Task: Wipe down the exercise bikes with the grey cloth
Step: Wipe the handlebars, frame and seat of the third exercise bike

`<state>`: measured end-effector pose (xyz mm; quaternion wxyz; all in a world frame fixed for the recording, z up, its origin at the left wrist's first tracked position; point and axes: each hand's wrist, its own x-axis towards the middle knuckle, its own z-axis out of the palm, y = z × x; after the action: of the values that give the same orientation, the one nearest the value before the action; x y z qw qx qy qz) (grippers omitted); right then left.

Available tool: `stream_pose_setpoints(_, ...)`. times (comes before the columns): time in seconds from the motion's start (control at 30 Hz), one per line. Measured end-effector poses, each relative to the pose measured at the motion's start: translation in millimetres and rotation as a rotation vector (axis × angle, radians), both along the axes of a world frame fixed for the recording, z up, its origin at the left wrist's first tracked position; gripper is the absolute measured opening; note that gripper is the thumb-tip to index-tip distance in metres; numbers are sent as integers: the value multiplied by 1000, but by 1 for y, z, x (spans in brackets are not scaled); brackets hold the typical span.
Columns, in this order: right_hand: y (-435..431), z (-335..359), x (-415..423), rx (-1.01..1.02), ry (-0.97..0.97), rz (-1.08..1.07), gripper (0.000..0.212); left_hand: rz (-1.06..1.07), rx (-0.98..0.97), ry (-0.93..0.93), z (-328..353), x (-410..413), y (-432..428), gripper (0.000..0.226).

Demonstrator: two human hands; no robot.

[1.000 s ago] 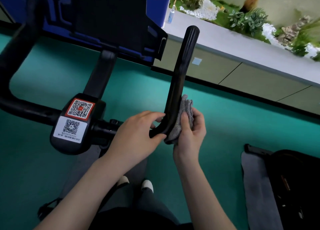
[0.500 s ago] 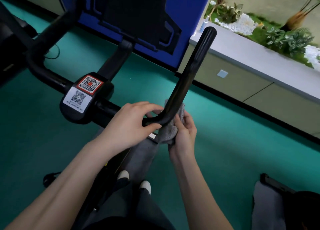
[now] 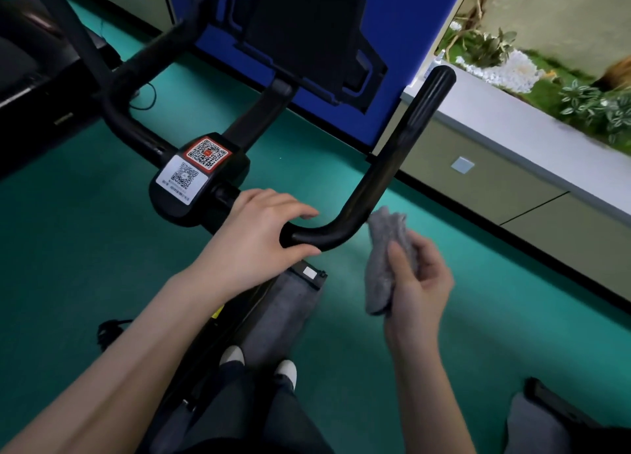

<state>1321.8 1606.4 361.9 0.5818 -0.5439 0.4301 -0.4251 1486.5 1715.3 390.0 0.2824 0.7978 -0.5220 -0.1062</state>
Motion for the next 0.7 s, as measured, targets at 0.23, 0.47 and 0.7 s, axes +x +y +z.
stream_pose_setpoints(0.23,-17,49,48,-546,531,248,20,-36,-21,-26,-3,17,13,46)
stream_pose_setpoints(0.47,3,48,57,-629,756,271,25,-95,-59,28,-6,30,19,43)
stream_pose_setpoints(0.7,50,32,66,-616,678,109,26,-150,-95,18,-10,35,22,44)
